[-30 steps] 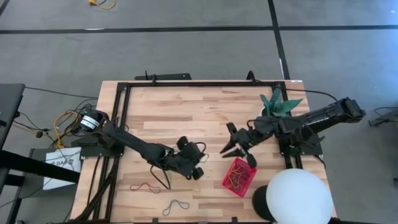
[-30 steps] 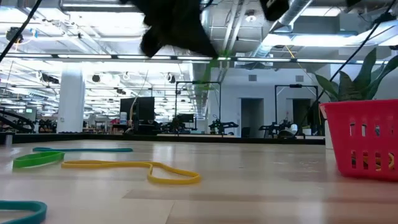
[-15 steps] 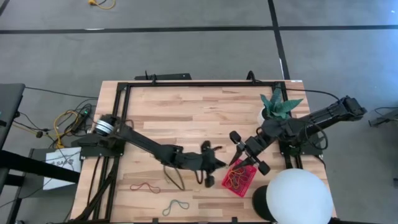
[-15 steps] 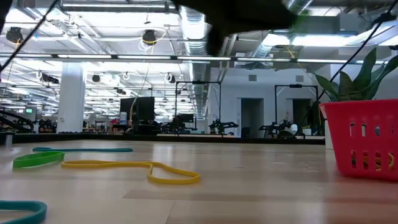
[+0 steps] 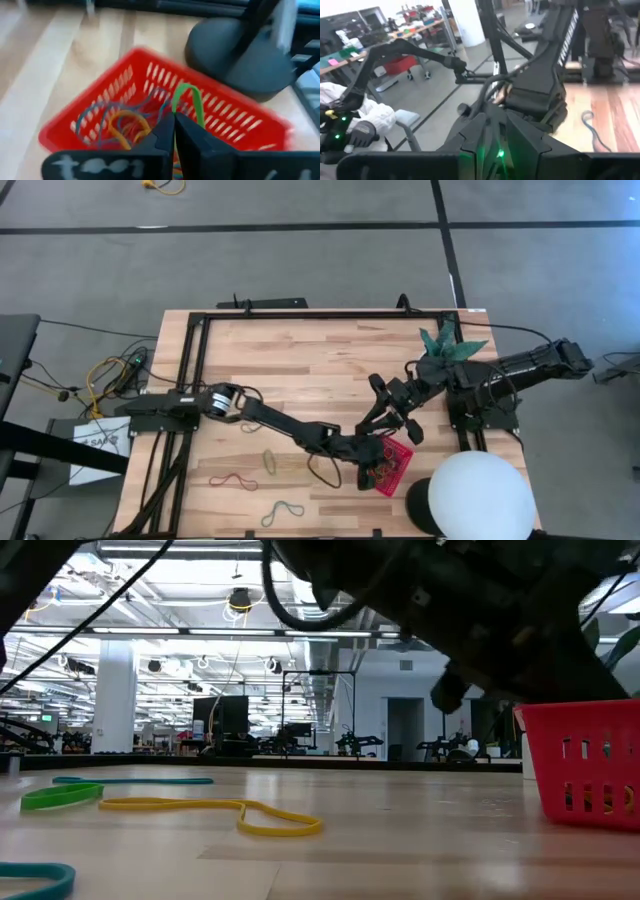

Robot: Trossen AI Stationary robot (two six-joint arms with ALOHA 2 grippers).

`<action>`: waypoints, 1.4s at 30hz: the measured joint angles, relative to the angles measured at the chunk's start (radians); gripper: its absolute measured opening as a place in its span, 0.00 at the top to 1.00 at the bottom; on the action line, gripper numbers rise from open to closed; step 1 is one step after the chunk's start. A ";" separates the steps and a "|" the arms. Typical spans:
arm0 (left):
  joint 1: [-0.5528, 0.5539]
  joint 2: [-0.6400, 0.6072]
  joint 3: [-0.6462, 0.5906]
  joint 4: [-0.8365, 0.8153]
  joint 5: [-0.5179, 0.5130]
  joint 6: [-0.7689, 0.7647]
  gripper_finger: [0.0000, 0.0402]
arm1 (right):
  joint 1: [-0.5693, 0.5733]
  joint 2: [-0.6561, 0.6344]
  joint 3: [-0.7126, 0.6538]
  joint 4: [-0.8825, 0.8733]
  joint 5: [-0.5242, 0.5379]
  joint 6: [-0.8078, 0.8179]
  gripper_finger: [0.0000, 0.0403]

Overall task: Pick and place items into bin
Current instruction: Put the green rubber band into the red bin

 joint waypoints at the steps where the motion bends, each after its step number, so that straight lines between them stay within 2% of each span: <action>1: 0.002 0.015 0.021 -0.014 0.001 -0.007 1.00 | -0.005 -0.006 0.000 -0.016 -0.001 0.002 0.82; 12: 0.002 -0.012 0.045 -0.118 0.001 0.025 0.84 | -0.004 -0.023 0.000 -0.049 -0.003 0.002 0.82; 17: 0.002 -0.098 0.044 -0.391 -0.010 0.009 0.79 | -0.004 -0.023 0.000 -0.050 -0.004 0.003 0.82; 23: -0.036 -0.301 0.044 -0.783 -0.220 -0.056 0.79 | -0.013 -0.023 0.000 -0.027 -0.002 0.003 0.82; 25: -0.063 -0.370 0.044 -0.904 -0.261 -0.100 0.79 | -0.019 -0.023 0.000 -0.017 -0.003 0.003 0.82; 28: -0.112 -0.493 0.044 -1.080 -0.339 -0.221 0.79 | -0.025 -0.021 0.000 -0.019 -0.003 0.002 0.82; 33: -0.217 -0.661 0.044 -1.357 -0.598 -0.441 0.79 | -0.031 -0.019 0.000 -0.018 0.000 0.002 0.82; 35: -0.261 -0.706 0.041 -1.454 -0.650 -0.532 0.79 | -0.032 -0.015 0.000 -0.017 0.000 0.002 0.82; 38: -0.324 -0.745 -0.025 -1.500 -0.665 -0.666 0.79 | -0.032 -0.012 0.000 -0.018 0.000 0.002 0.82; 42: -0.383 -0.754 -0.187 -1.433 -0.661 -0.770 0.79 | -0.032 0.003 0.000 -0.019 0.000 0.002 0.82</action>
